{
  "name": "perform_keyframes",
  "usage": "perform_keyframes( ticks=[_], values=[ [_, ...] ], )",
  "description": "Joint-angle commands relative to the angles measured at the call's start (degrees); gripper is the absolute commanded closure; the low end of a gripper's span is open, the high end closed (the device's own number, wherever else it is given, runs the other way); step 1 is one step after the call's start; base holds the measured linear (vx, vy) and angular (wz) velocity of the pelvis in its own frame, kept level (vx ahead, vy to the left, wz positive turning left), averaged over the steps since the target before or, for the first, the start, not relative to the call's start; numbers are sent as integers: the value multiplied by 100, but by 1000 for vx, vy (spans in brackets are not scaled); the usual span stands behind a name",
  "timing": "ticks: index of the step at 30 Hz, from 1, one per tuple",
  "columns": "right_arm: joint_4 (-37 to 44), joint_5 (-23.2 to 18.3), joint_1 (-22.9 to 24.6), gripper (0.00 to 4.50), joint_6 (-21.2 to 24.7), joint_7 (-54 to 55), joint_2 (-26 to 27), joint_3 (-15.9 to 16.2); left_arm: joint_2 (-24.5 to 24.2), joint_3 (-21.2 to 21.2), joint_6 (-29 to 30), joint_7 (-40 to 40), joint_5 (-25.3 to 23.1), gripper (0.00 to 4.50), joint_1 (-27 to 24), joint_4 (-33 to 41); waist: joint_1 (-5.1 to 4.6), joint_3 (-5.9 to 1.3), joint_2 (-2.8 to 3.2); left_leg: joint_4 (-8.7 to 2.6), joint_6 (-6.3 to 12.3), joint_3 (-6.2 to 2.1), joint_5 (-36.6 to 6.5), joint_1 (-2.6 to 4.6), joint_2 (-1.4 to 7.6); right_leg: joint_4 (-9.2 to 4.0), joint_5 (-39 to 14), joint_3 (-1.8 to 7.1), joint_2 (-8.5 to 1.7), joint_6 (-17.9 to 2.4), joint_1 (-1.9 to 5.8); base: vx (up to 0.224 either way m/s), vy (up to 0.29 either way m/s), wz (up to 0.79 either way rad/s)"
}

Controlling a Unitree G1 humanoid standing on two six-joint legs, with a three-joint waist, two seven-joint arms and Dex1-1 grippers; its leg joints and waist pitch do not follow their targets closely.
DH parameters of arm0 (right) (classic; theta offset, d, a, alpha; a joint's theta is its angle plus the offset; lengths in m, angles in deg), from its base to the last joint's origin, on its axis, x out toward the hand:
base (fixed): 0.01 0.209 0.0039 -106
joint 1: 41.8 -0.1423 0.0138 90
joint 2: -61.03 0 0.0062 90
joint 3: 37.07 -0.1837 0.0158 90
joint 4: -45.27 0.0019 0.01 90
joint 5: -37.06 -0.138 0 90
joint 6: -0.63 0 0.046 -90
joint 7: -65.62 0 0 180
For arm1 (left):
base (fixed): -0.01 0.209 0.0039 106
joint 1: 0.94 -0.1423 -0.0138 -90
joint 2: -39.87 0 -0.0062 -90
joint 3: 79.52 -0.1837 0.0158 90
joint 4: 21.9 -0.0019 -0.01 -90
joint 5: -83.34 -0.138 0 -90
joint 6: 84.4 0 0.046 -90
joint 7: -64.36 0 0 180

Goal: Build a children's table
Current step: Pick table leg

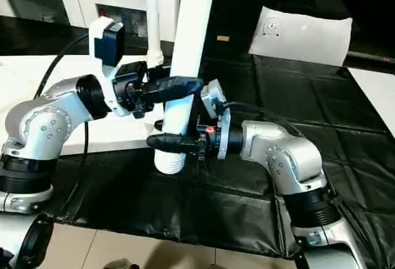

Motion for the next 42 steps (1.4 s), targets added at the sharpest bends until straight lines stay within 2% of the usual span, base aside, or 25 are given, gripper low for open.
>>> perform_keyframes(
  ticks=[1,10,11,15,16,20,21,28,29,33,35,38,40,42],
  values=[
    [90,-47,-7,137,13,-55,-99,-97,-36,-33,4,59,-30,268,148,160,9,-368,34,-423,-19,-66,-529,59,326,-442,-564,284,-473,-1292,292,0,0,0],
    [106,-117,-8,127,36,-157,-171,-135,-35,-39,-10,70,-21,268,154,157,7,-372,31,-420,3,-65,-504,59,325,-438,-534,283,-472,-1311,292,0,0,0],
    [91,-119,-9,155,32,-140,-160,-140,-35,-38,-14,69,-21,268,154,154,7,-372,32,-422,6,-69,-508,60,330,-435,-546,282,-472,-1308,293,0,0,0],
    [36,-141,-18,167,36,-97,-112,-161,-31,-30,-15,59,-12,268,153,149,8,-371,29,-421,0,-67,-508,57,328,-441,-560,285,-474,-1306,290,0,0,0],
    [26,-162,-20,188,47,-83,-89,-176,-29,-26,-14,59,-7,268,149,150,7,-372,28,-420,0,-66,-497,55,326,-440,-553,286,-474,-1305,292,0,0,0],
    [7,-175,-32,209,57,-75,-65,-186,-6,-5,-18,28,3,268,148,143,8,-371,29,-421,-5,-66,-507,54,327,-438,-547,283,-472,-1305,291,0,0,0],
    [3,-177,-31,229,58,-77,-62,-186,7,7,-14,8,10,268,150,134,8,-372,28,-421,-5,-68,-505,57,328,-438,-550,283,-475,-1307,291,0,0,0],
    [10,-138,13,243,6,-47,-55,-156,64,24,48,-208,-38,268,183,116,10,-371,24,-418,1,-64,-498,57,326,-439,-545,282,-471,-1306,289,0,0,0],
    [21,-121,41,245,-14,-19,-40,-151,123,49,130,-216,102,212,182,204,10,-370,21,-420,8,-64,-498,57,324,-442,-583,282,-471,-1296,290,0,0,0],
    [11,-70,88,247,-52,158,62,-173,360,186,217,-618,259,192,233,299,11,-370,16,-411,3,-64,-506,45,324,-449,-564,283,-480,-1343,294,0,0,0],
    [-25,-19,100,252,-70,281,125,-173,493,244,152,-764,314,162,238,376,13,-371,12,-417,10,-69,-494,49,335,-447,-570,283,-484,-1335,291,0,0,0],
    [-43,-100,165,254,-30,767,466,-357,1018,613,216,-1495,832,155,241,519,12,-369,-4,-410,-4,-65,-463,26,326,-444,-503,284,-486,-1379,308,0,0,0],
    [-51,-114,190,255,-73,1052,670,-458,1221,719,162,-1725,960,124,222,605,18,-374,-1,-402,8,-64,-453,25,323,-443,-479,285,-488,-1387,303,0,0,0],
    [-77,-51,187,255,-61,1211,758,-442,1369,796,70,-1908,1003,116,195,667,11,-367,10,-420,9,-75,-503,41,331,-461,-580,280,-473,-1330,291,0,0,0]
  ],
)
